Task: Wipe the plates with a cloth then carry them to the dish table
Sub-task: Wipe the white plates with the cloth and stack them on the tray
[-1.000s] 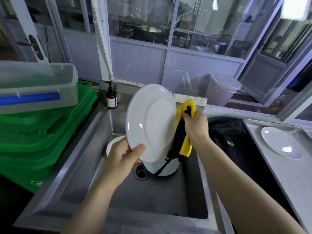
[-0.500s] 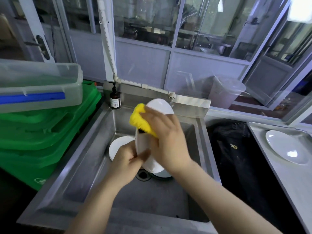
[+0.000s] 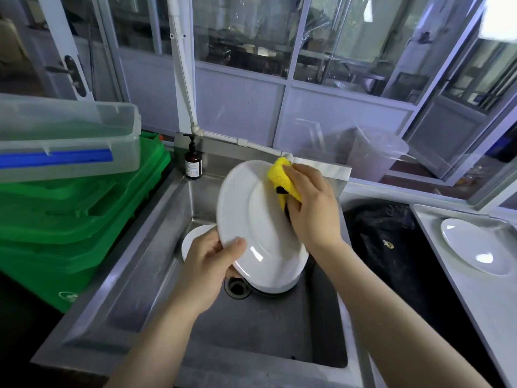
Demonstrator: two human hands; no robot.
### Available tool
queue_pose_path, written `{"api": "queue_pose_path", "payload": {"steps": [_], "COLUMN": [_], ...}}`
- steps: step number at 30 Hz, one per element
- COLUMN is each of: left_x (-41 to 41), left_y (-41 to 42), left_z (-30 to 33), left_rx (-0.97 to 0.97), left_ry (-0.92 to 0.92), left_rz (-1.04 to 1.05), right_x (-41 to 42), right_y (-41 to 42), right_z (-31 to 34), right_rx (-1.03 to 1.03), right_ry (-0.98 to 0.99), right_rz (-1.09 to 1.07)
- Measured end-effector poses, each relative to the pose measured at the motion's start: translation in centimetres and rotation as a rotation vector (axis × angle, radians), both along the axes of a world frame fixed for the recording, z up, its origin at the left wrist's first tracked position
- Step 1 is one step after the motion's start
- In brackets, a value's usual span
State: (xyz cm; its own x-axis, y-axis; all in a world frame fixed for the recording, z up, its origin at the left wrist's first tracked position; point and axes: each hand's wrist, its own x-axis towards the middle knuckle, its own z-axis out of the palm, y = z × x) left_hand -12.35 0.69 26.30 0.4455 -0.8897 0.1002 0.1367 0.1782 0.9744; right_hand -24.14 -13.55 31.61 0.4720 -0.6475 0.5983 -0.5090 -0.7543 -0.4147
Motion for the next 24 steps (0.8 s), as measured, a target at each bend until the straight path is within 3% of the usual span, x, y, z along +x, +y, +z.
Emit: {"api": "queue_pose_path", "payload": {"steps": [5, 11, 15, 19, 24], "left_x": [1.1, 1.0, 0.5, 0.2, 0.1], "left_y": [-0.3, -0.7, -0.6, -0.2, -0.4], "left_z": [0.0, -0.1, 0.3, 0.5, 0.4], "left_rx": [-0.086, -0.089, -0.05, -0.084, -0.11], "left_ry": [0.184, 0.182, 0.057, 0.1, 0.18], "left_rz": [0.16, 0.117, 0.039, 0.059, 0.083], "right_x": [-2.4, -0.8, -0.3, -1.5, -1.6], "right_y": [1.0, 5.5, 2.4, 0.0, 3.8], "right_z": [-2.8, -1.9, 0.9, 0.6, -1.5], "right_rx": [0.016, -0.07, -0.018, 0.065, 0.0], "right_ry": [0.17, 0.089, 0.048, 0.078, 0.109], "right_rz": [0.039, 0.26, 0.126, -0.004, 0.107]}}
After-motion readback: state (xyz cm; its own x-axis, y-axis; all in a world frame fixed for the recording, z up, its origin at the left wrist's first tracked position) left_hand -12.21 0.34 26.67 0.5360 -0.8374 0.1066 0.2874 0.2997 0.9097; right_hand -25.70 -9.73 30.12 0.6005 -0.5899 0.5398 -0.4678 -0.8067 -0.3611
